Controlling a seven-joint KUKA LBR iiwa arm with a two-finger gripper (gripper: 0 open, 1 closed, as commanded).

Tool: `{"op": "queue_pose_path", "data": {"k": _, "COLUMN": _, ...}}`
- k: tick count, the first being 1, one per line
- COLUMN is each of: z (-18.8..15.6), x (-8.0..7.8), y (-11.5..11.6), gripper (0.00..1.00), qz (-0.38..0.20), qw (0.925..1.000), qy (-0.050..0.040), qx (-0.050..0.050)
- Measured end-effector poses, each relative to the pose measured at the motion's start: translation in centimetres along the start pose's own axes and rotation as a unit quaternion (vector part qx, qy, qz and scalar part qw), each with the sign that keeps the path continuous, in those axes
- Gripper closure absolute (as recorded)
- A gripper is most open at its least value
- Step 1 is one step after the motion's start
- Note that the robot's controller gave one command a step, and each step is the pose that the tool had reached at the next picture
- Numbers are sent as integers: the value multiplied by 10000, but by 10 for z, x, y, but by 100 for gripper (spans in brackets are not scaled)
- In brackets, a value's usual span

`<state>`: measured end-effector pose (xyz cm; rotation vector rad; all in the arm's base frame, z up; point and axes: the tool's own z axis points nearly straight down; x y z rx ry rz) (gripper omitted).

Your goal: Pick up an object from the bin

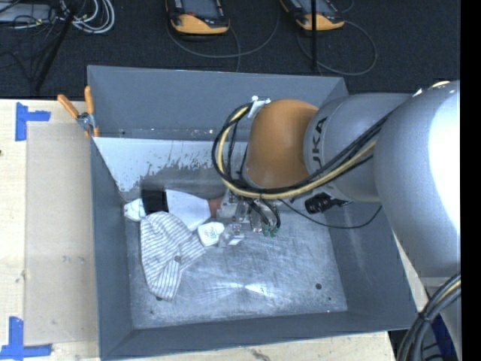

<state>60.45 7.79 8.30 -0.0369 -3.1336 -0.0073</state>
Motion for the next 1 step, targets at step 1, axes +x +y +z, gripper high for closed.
{"op": "queue_pose_path", "data": {"k": 1, "z": 0, "x": 0, "y": 0, "gripper": 100, "qz": -2, "qw": 10000, "qy": -7, "qx": 0}}
